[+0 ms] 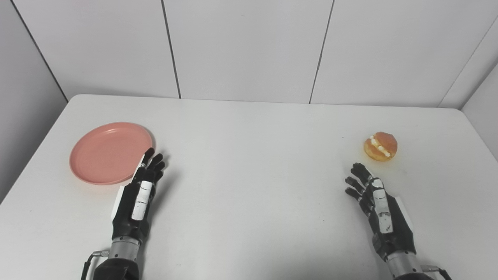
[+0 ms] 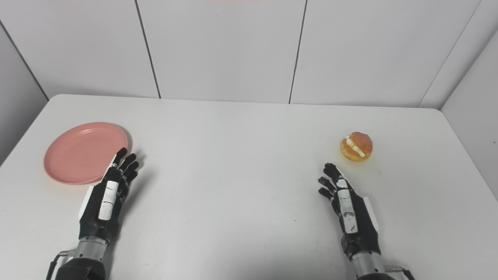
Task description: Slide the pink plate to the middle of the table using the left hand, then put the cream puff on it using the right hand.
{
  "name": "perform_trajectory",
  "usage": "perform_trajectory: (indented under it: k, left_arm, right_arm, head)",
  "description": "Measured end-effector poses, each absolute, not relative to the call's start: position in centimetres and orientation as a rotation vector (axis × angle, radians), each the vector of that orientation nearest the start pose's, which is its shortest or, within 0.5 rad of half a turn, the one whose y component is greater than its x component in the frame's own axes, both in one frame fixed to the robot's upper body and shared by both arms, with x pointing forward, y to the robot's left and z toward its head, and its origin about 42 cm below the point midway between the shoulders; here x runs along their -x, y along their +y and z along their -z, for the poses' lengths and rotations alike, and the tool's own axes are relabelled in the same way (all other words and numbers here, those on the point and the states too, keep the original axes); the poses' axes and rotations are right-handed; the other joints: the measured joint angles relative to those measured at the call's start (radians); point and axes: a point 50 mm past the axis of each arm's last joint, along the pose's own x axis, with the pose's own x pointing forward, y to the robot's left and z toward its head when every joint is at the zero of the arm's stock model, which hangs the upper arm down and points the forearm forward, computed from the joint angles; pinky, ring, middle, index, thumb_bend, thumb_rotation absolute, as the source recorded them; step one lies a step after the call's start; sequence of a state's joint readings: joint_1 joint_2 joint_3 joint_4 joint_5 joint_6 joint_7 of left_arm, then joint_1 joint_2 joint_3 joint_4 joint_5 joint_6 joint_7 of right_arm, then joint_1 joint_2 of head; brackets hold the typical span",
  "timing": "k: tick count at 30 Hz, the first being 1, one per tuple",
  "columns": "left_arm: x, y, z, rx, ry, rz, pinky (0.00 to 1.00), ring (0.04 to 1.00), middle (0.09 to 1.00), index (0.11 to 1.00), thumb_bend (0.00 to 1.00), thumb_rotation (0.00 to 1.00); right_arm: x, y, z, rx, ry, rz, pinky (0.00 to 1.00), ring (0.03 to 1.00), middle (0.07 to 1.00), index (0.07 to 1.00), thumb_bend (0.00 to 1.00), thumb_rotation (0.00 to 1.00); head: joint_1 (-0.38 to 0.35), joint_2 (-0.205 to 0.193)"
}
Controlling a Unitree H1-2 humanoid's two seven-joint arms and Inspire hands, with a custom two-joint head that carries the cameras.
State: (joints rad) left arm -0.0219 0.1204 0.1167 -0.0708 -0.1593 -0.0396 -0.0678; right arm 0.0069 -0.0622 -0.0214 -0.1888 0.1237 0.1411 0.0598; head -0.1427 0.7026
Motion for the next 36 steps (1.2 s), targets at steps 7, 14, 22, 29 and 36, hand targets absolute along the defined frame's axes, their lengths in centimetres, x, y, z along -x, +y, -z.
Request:
perform_trajectory:
  k: [7,14,22,29,36]
  left_arm:
    - [-28.91,27.57,-12.99,0.029,-0.148,-0.033,0.96,0.927,0.929,0.930,0.94,0.86]
    - [-28.91,27.58,-12.99,0.028,-0.147,-0.033,0.96,0.930,0.930,0.931,0.94,0.86]
    - [-28.92,27.59,-12.97,0.029,-0.147,-0.033,0.97,0.932,0.929,0.927,0.95,0.86]
    - [-28.94,27.62,-12.97,0.036,-0.147,-0.032,0.97,0.935,0.925,0.930,0.94,0.86]
    - [-28.94,27.62,-12.92,0.036,-0.147,-0.032,0.97,0.939,0.922,0.931,0.93,0.86]
  right_arm:
    - [-28.01,-23.01,-13.67,-0.045,-0.043,-0.057,0.85,0.872,0.914,0.874,0.93,1.00]
    - [-28.01,-23.00,-13.68,-0.043,-0.043,-0.058,0.85,0.871,0.915,0.873,0.94,1.00]
    - [-28.00,-22.94,-13.70,-0.038,-0.043,-0.060,0.84,0.868,0.915,0.867,0.95,1.00]
    - [-28.00,-22.96,-13.70,-0.033,-0.043,-0.066,0.83,0.863,0.913,0.863,0.94,1.00]
    - [-28.00,-22.95,-13.68,-0.032,-0.042,-0.070,0.84,0.866,0.916,0.860,0.94,1.00]
  head:
    - [-0.002,0.000]
    - [-0.003,0.002]
    - [-0.005,0.002]
    - [-0.003,0.000]
    - [0.015,-0.017]
